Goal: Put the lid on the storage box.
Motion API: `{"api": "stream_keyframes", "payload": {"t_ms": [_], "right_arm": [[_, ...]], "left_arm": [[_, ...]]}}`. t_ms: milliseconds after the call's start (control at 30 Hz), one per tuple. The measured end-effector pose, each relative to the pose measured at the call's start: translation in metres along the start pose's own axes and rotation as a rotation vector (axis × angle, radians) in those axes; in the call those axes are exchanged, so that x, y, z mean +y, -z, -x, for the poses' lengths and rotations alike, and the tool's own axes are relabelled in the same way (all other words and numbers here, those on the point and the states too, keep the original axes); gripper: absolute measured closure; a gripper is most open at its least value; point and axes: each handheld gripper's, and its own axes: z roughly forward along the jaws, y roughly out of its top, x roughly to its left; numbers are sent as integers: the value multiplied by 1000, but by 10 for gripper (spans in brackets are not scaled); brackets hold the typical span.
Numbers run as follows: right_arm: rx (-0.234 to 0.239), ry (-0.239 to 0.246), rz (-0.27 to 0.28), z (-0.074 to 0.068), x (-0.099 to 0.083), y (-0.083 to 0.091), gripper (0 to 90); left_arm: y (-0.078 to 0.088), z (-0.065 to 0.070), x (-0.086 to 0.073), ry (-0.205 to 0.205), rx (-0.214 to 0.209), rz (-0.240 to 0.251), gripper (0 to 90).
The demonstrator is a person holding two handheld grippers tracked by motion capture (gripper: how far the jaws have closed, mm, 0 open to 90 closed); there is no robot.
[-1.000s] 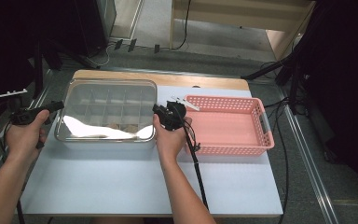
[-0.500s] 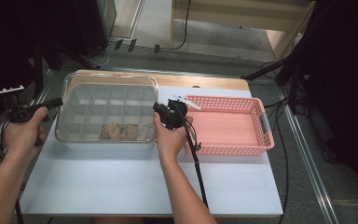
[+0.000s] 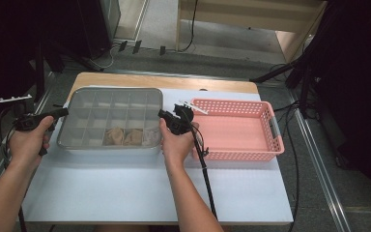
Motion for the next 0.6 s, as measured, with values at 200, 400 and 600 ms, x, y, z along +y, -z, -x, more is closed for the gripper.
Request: {"api": "stream_keyframes", "payload": {"t_ms": [200, 400, 600], "right_arm": [[-20, -12, -4, 0, -2, -3, 721], [-5, 51, 1, 1, -3, -4, 639], [-37, 178, 46, -3, -11, 11, 579]], "left_arm": [[-2, 2, 0, 1, 0, 6, 735], [-1, -1, -2, 2, -29, 15, 710], [24, -6, -15, -10, -87, 79, 694]]}}
